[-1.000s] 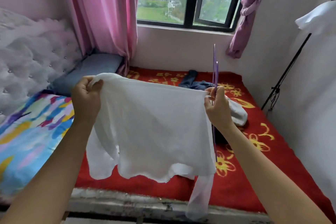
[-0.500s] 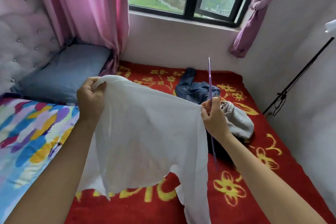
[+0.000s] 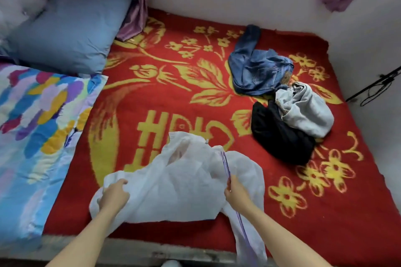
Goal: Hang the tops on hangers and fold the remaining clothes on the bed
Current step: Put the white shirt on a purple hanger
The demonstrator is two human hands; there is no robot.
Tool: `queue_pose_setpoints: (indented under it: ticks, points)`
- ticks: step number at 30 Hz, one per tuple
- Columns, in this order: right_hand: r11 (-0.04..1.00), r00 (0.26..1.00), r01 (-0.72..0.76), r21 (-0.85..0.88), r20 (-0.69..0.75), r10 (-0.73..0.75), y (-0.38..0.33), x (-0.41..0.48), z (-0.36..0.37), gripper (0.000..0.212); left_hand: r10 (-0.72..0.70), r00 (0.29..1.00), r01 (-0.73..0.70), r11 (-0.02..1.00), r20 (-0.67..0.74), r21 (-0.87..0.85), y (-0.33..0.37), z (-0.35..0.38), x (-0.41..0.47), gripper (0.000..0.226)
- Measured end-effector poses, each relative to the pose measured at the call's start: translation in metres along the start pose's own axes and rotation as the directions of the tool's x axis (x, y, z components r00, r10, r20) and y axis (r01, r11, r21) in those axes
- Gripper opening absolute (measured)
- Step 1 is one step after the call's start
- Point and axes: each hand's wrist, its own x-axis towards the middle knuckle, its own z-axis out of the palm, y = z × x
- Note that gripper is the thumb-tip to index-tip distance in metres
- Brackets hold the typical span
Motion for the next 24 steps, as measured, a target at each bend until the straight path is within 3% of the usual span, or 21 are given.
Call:
queue_pose_setpoints:
  ticks: [8, 14, 19, 24]
  points:
    - [0.993, 0.995, -0.063, 0.096, -0.074, 0.07, 0.016, 0.044, -0.037, 0.025, 0.106, 0.993, -0.108, 0.994, 0.055, 0.029, 0.075, 0.015, 0.033, 0.043]
    - [0.968, 0.985, -0.156, 0.196, -0.044, 0.168, 0.021, 0.085, -0.047, 0.024, 0.169, 0.973, -0.173, 0.985, 0.158, 0.008, 0.126, 0.03, 0.066, 0.044]
    - [0.964, 0.969, -0.248, 0.094, 0.008, 0.249, 0.038, 0.126, -0.043, 0.044, 0.09, 0.976, -0.083, 0.996, 0.2, -0.043, 0.142, 0.057, 0.103, 0.046]
    - [0.956, 0.956, -0.291, 0.042, -0.012, 0.292, 0.055, 0.15, -0.033, 0.046, -0.049, 0.981, 0.059, 0.997, 0.188, -0.049, 0.145, 0.077, 0.136, 0.049]
